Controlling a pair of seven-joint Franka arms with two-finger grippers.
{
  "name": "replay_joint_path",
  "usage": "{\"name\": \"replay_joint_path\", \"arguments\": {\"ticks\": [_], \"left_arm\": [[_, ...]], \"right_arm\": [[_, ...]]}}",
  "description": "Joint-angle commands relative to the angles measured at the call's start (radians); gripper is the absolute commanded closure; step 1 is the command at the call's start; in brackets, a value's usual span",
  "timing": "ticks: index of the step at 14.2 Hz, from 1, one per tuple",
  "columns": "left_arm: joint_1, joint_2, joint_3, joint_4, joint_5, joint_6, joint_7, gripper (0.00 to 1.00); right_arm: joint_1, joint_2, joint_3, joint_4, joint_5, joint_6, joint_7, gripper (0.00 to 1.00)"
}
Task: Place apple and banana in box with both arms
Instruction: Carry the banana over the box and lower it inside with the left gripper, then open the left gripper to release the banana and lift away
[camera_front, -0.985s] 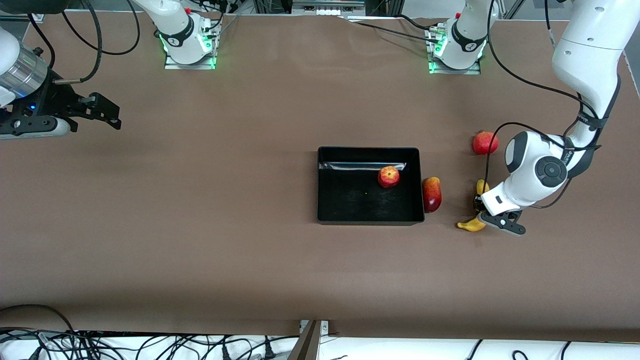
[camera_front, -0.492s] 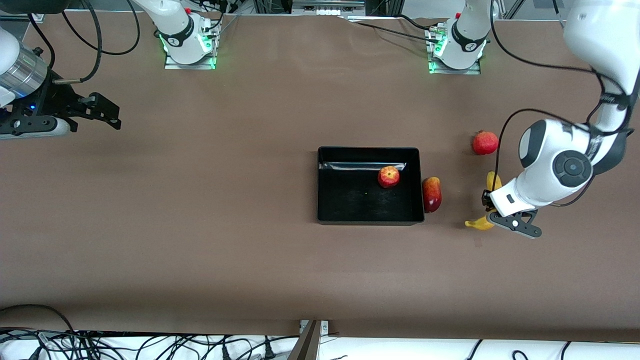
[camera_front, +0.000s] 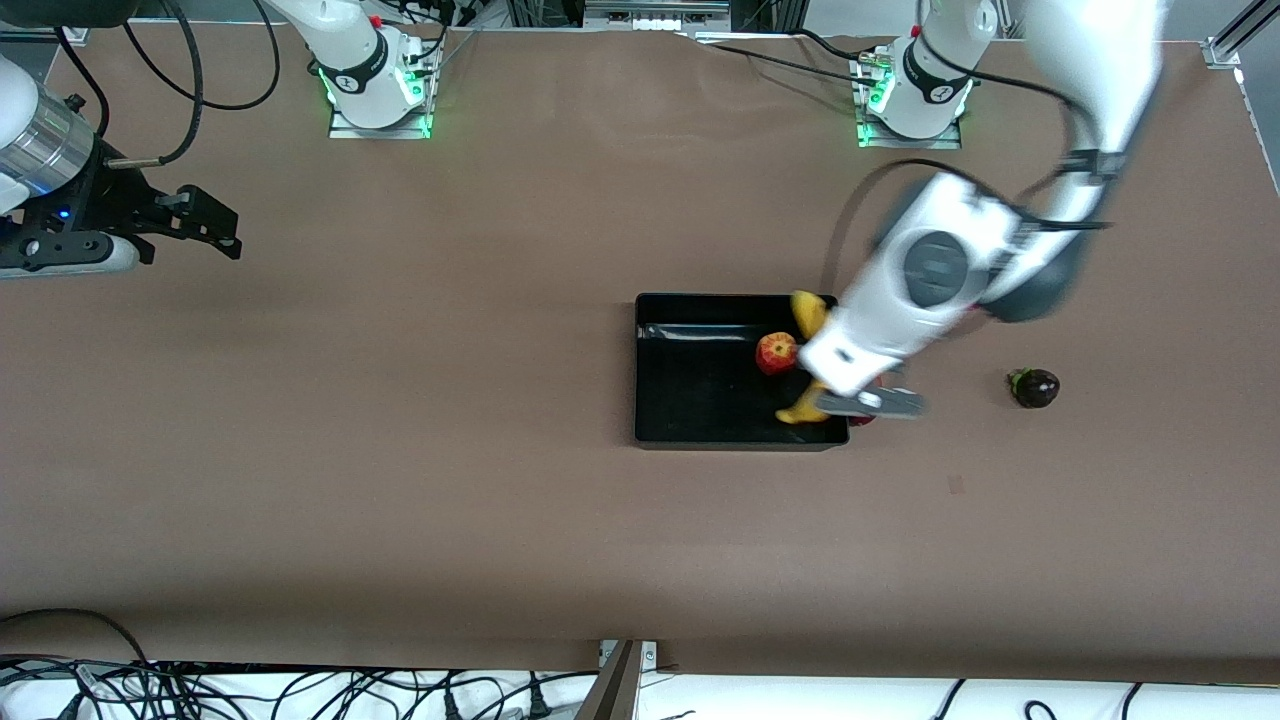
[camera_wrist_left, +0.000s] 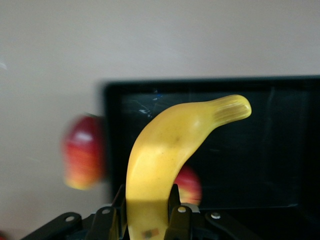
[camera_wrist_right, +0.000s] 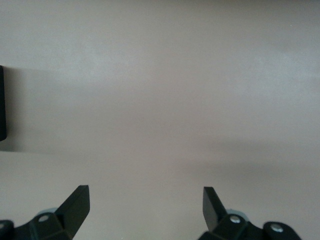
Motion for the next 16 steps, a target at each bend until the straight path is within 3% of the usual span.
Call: {"name": "replay_joint_path", "arguments": {"ticks": [1, 7, 8, 10, 11, 14, 16], "left_arm": [[-0.068, 0.105, 0.016, 0.057, 0.007, 0.087, -0.099, 1.0], [-0.112, 0.245, 0.025, 0.051, 0.076, 0.227, -0.125, 0.97], [-0.114, 0.251, 0.034, 0.049, 0.089, 0.228, -0.125, 0.85], [-0.123, 0.259, 0.036, 0.051, 0.15, 0.228, -0.128, 0.1], [-0.127, 0.258, 0.037, 0.051, 0.178, 0.228, -0.134, 0.0], [-0.105, 0.203, 0.036, 0.063, 0.189, 0.213, -0.139, 0.0], [-0.076, 0.085, 0.034, 0.069, 0.181, 0.061, -0.127, 0.0]], "right_arm": [[-0.005, 0.003, 0.005, 0.015, -0.01, -0.006, 0.004, 0.0], [-0.005, 0.003, 0.005, 0.015, -0.01, -0.006, 0.004, 0.0], [-0.005, 0.003, 0.005, 0.015, -0.01, -0.006, 0.004, 0.0], [-0.005, 0.003, 0.005, 0.015, -0.01, -0.006, 0.004, 0.0], [-0.005, 0.003, 0.005, 0.015, -0.01, -0.006, 0.004, 0.0], [-0.005, 0.003, 0.005, 0.015, -0.01, -0.006, 0.004, 0.0], [-0.005, 0.003, 0.005, 0.015, -0.01, -0.006, 0.004, 0.0]]}}
